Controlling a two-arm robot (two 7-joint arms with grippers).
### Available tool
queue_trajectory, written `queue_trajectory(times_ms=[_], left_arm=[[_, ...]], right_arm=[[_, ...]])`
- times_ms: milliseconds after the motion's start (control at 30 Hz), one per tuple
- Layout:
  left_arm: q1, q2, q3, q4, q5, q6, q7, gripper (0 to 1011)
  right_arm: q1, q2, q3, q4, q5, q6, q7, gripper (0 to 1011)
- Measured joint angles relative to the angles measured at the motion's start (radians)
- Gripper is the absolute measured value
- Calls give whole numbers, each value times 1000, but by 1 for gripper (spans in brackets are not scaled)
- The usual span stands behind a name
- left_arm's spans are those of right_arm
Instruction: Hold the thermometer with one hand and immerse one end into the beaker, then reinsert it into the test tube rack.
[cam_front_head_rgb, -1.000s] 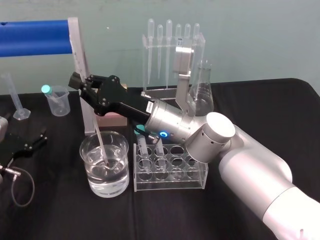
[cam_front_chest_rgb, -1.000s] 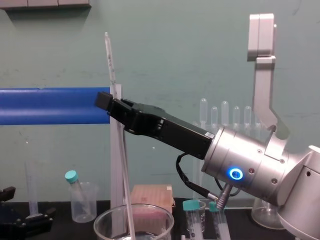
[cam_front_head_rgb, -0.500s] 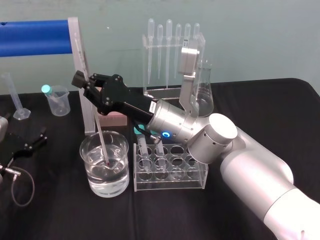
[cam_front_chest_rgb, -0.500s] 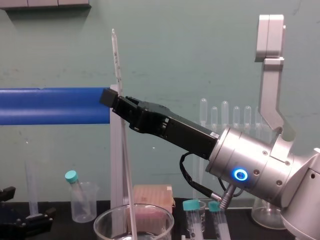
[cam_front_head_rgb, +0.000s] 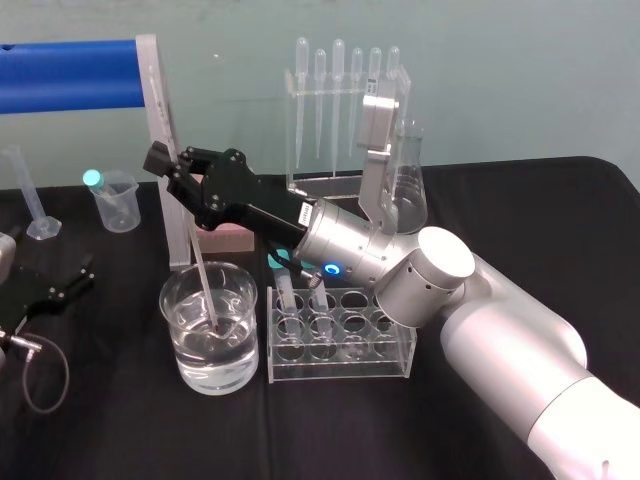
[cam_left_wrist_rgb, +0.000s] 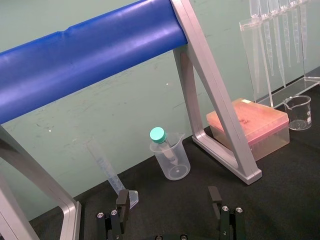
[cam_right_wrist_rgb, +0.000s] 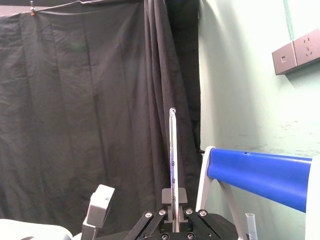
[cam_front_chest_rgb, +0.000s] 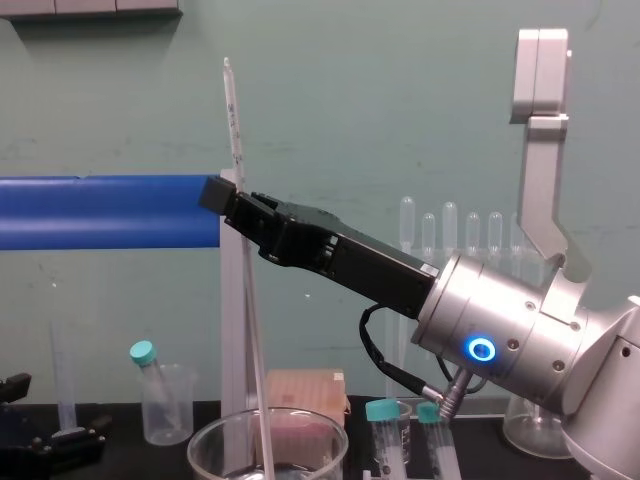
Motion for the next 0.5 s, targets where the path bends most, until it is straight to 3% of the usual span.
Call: queue_trajectory(times_ms=[500], left_arm=[[0, 0, 0, 0, 0, 0, 0, 1008]], right_arm=[[1, 0, 0, 0, 0, 0, 0, 56]])
